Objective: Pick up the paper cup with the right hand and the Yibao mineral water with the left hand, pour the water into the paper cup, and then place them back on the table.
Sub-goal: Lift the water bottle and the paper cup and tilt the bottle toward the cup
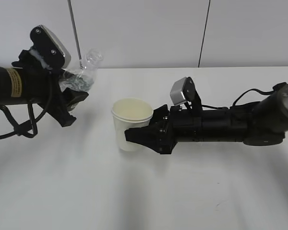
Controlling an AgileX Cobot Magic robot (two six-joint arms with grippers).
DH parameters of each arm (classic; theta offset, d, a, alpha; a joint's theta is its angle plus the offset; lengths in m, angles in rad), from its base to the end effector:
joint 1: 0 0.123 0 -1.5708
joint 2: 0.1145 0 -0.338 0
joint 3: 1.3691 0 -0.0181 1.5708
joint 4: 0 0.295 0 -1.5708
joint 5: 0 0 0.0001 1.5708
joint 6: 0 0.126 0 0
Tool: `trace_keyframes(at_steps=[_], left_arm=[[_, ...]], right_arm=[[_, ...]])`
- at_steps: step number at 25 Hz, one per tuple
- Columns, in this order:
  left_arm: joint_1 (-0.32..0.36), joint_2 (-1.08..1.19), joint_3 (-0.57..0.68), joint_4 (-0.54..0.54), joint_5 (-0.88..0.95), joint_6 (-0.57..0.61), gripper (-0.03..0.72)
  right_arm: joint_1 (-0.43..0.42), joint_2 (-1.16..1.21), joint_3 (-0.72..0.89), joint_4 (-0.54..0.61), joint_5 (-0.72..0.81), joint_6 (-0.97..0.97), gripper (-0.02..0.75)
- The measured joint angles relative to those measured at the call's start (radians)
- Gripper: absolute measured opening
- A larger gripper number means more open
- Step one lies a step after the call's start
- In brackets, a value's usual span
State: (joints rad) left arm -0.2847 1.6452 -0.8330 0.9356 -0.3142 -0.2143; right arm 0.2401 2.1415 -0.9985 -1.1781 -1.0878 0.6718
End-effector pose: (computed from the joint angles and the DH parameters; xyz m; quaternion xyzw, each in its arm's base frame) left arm 0.3763 -0.1427 0.2107 0.4611 0.7308 -0.0060 0.5032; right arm 0.4038 0.2050 0.1069 -0.3967 0.6792 0.4039 0.4671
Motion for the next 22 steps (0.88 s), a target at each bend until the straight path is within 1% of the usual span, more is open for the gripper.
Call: trace_keyframes(at_steps=[3,6,11,17,19,22], left_arm=[[-0.020,-0.007,0.000,0.013,0.039,0.000,0.347],[-0.022,-0.010,0.000,0.037,0.054,0.000,0.347],[-0.022,-0.037,0.000,0.074,0.093,0.000,0.347],[-0.024,-0.067,0.000,0.129,0.146,0.000,0.347],[-0.040,-0.069,0.000,0.139,0.187,0.000,0.347],[-0.082,-0.069,-0.017,0.170,0.254,0.000,0.346]], right_arm=[[0.022,0.000,-0.018,-0.006,0.032,0.007,0.509],[0.038,0.000,-0.030,-0.010,0.048,0.011,0.509],[0.039,0.000,-0.038,-0.011,0.108,0.021,0.509],[0.039,0.000,-0.048,-0.011,0.117,0.027,0.509],[0.041,0.000,-0.061,-0.011,0.123,0.042,0.509],[0.047,0.000,-0.081,-0.011,0.140,0.054,0.509]])
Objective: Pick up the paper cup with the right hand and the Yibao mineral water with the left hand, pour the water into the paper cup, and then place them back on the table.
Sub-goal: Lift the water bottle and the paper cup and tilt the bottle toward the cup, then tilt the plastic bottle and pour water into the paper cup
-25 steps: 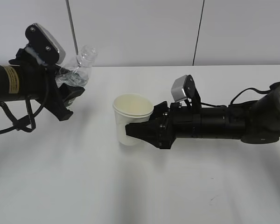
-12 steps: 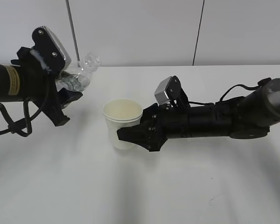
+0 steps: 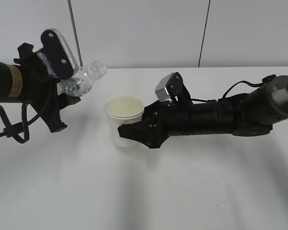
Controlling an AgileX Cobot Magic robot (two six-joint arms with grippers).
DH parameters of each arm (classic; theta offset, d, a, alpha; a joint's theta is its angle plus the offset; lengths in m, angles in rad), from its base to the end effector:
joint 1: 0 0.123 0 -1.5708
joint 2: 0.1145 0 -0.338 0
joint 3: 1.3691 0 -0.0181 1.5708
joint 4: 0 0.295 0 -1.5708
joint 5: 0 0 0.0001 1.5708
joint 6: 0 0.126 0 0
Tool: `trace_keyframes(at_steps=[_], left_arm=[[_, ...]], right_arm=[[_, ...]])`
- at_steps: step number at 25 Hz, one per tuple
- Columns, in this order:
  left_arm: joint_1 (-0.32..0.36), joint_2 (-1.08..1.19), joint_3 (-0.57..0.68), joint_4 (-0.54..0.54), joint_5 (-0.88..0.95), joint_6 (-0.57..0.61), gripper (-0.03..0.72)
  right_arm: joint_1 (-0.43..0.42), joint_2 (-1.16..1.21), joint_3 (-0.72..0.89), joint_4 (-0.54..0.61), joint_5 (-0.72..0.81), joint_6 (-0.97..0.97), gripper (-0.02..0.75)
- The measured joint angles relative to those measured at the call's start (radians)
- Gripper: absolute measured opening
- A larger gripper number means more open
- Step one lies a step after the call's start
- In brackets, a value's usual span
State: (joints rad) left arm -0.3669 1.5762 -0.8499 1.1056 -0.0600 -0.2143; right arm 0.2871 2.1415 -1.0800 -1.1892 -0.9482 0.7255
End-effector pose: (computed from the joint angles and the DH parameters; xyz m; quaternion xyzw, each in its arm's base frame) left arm 0.3625 -0.1465 0.2248 0.5317 0.7101 0.0964 0.4515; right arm 0.4214 0.2234 0.1114 -0.4093 0.6991 0.3660 0.4580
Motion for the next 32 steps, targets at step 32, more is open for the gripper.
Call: trace_keyframes(at_steps=[32], left_arm=[[-0.091,-0.001,-0.050,0.207,0.212,0.003,0.325]], right_arm=[[0.026,0.000,-0.042,-0.010,0.052,0.046,0.509]])
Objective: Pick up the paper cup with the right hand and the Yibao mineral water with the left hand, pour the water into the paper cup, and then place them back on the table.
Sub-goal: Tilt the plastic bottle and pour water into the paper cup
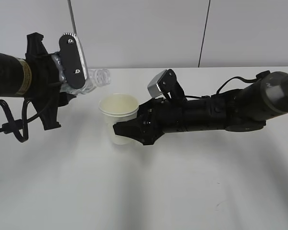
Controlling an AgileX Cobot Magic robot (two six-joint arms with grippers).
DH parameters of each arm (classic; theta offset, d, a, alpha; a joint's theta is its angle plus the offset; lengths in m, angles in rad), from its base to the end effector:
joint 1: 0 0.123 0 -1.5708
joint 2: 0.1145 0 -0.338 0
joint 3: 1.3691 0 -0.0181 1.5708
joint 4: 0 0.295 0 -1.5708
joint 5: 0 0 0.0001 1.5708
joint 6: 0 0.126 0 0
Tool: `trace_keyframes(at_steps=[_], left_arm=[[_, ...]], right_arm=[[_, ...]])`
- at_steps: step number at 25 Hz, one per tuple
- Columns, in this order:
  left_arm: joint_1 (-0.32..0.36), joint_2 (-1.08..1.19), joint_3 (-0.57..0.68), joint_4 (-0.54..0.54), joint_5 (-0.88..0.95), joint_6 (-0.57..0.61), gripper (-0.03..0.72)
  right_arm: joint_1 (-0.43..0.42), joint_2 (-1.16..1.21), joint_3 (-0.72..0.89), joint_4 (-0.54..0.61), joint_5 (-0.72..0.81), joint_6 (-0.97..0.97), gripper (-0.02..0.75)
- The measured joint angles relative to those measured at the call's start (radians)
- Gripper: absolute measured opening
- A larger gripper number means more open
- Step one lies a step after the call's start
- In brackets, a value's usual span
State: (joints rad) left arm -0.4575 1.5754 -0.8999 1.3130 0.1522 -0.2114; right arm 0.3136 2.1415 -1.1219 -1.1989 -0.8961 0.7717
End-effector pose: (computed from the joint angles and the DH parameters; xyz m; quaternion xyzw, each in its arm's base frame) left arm 0.3639 -0.1585 0.2368 0.5998 0.6562 0.2050 0.4095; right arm 0.4282 0.2352 0.1166 -0.4100 0.7058 0.3580 0.4534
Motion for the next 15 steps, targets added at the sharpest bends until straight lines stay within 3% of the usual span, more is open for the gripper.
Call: trace_keyframes(at_steps=[15], left_arm=[[0.000,0.000,0.000,0.083,0.024,0.000,0.324]], right_arm=[[0.000,0.000,0.000,-0.009,0.002,0.002,0.508]])
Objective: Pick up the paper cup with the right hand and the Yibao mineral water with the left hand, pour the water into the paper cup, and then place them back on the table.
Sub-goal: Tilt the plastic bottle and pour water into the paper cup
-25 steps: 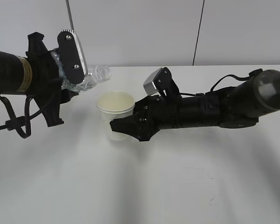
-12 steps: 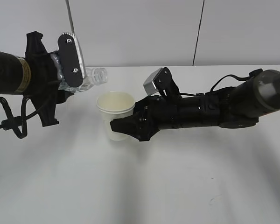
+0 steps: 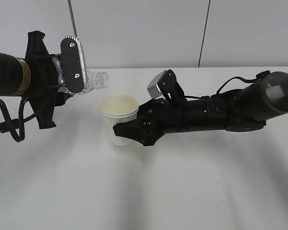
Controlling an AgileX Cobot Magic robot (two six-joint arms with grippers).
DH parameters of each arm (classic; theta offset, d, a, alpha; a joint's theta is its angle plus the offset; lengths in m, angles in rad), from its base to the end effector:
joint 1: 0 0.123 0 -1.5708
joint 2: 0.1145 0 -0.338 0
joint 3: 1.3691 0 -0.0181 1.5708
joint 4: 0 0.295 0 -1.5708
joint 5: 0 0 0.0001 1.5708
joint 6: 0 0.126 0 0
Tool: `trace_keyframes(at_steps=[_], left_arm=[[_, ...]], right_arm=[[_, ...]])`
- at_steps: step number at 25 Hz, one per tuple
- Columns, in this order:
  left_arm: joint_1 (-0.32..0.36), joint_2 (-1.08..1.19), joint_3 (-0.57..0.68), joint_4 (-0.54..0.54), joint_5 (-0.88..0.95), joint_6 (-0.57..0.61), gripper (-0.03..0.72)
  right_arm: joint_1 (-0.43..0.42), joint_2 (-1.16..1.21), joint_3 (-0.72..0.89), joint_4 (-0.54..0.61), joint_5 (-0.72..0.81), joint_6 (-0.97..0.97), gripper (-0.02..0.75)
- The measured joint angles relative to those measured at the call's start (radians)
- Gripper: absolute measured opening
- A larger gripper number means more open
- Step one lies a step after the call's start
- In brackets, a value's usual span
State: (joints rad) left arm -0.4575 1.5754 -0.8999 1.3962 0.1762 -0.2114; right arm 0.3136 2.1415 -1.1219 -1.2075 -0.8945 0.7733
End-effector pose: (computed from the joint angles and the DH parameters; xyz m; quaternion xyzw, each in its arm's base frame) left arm 0.3655 -0.1556 0.2379 0.6203 0.6333 0.2337 0.3994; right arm 0.4276 0.2352 0.1160 -0.4132 0.7057 0.3573 0.4512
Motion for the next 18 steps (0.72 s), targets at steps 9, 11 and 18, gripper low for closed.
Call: trace_keyframes(at_steps=[9,11,18], left_arm=[[0.000,0.000,0.000,0.049,0.015,0.000,0.324],[0.000,0.000,0.000,0.053,0.017,0.000,0.324],[0.000,0.000,0.000,0.080,0.018,0.000,0.323]], right_arm=[[0.000,0.000,-0.016,-0.026,0.000,0.008,0.508],[0.000,0.000,-0.017,-0.027,0.000,0.012,0.508],[0.000,0.000,-0.017,-0.040,0.000,0.018,0.508]])
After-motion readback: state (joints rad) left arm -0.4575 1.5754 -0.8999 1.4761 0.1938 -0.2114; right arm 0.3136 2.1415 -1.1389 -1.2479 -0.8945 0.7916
